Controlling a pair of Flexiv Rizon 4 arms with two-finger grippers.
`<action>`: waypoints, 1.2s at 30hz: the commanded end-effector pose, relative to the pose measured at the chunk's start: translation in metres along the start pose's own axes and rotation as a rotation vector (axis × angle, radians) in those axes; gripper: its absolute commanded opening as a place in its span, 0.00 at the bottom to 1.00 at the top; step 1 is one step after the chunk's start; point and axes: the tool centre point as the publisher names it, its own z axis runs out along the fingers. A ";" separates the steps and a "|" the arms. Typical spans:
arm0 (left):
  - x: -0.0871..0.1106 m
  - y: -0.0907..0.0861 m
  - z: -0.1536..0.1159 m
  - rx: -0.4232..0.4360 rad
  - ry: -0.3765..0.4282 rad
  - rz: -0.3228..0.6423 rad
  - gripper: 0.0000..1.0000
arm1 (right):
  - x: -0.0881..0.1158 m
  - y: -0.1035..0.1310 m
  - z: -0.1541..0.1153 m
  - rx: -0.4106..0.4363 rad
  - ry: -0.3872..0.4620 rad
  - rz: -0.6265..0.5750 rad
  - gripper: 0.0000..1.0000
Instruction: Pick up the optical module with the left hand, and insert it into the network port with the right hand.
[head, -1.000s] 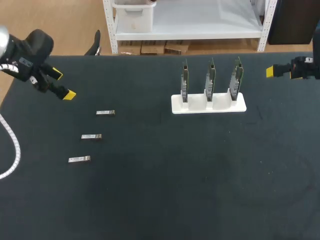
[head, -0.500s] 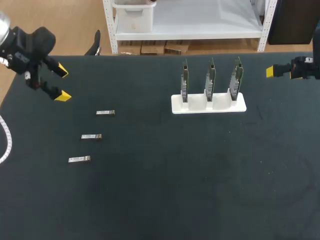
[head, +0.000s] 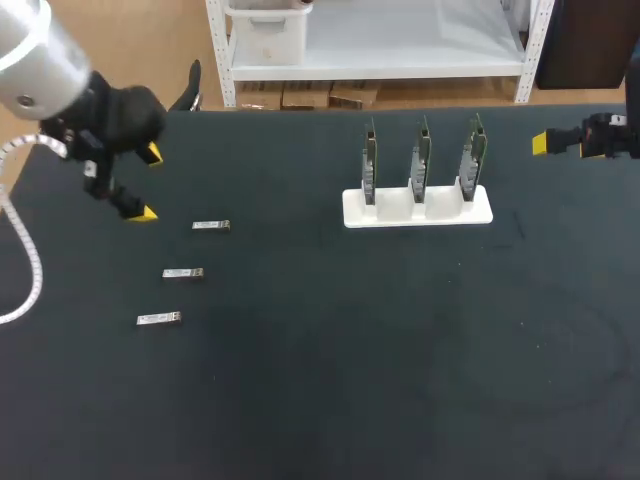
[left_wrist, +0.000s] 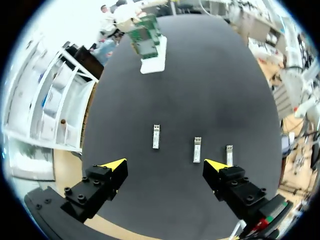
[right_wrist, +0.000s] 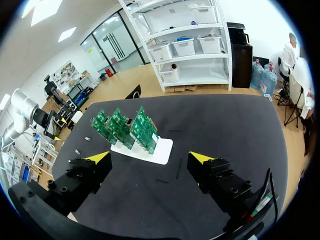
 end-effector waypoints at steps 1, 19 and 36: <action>-0.011 0.010 0.021 0.046 0.085 0.026 1.00 | 0.000 0.000 0.000 0.000 0.000 0.000 1.00; 0.003 0.014 0.063 0.033 0.222 -0.040 1.00 | 0.000 0.000 0.000 0.000 0.000 0.000 1.00; -0.006 0.015 0.093 0.093 0.207 -0.045 1.00 | 0.000 0.000 0.000 0.000 0.000 0.000 1.00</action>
